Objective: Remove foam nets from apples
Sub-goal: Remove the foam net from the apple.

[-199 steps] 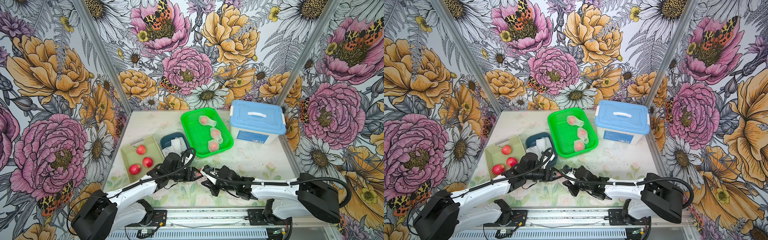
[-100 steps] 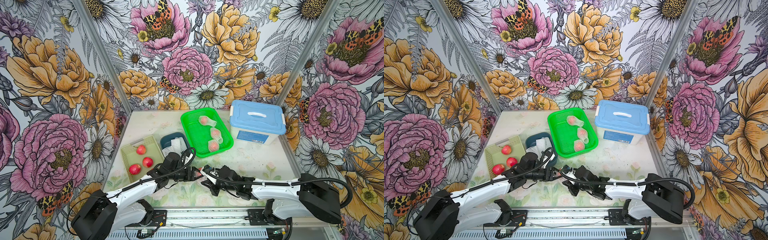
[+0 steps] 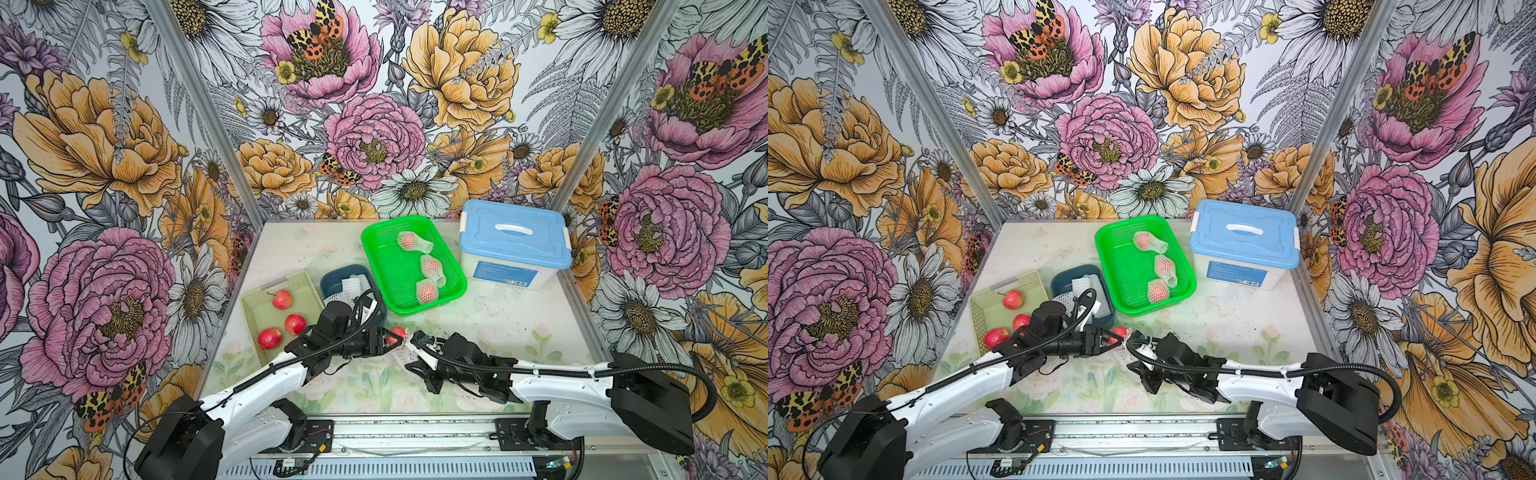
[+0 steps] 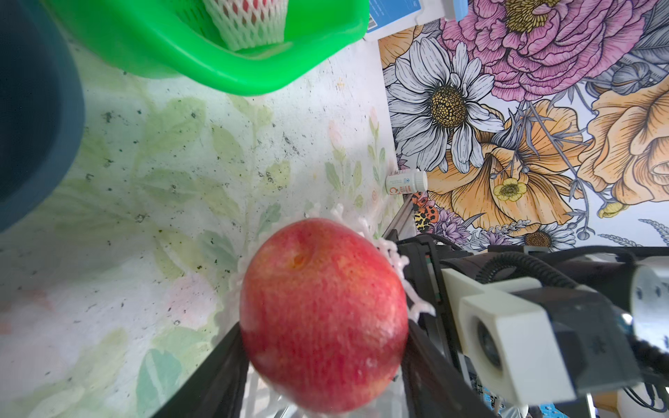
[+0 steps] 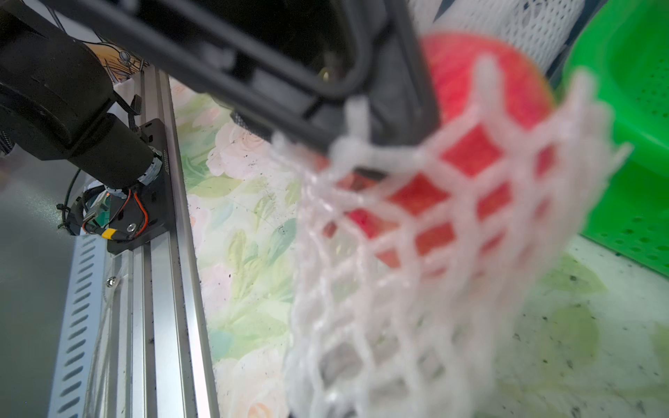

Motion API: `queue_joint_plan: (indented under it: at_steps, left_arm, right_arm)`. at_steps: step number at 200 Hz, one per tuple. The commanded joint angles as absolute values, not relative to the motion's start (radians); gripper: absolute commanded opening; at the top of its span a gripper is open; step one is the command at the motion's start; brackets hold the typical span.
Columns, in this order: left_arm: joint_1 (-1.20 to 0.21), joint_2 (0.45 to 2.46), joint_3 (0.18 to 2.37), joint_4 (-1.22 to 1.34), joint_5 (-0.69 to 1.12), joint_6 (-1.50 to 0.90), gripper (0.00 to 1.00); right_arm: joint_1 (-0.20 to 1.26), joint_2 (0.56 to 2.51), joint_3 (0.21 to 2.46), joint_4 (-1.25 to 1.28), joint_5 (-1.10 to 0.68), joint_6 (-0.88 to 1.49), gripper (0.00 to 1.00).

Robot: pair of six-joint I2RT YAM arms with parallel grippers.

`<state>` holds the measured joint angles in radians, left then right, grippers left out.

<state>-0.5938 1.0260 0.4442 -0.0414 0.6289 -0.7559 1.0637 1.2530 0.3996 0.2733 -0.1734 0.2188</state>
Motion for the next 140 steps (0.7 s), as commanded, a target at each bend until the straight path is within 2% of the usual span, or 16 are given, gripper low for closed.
queue_joint_plan:
  at_steps: [1, 102, 140]
  left_arm:
    - [-0.578, 0.996, 0.444, -0.052, 0.606, -0.743, 0.65]
    - [-0.535, 0.886, 0.459, -0.175, 0.522, -0.719, 0.66]
    - [-0.457, 0.815, 0.463, -0.239, 0.508, -0.715, 0.66]
  right_arm:
    - [1.07, 1.238, 0.396, 0.298, -0.166, 0.225, 0.05]
    - [1.057, 1.228, 0.377, 0.304, -0.137, 0.232, 0.05]
    - [1.054, 1.236, 0.372, 0.316, -0.135, 0.235, 0.05]
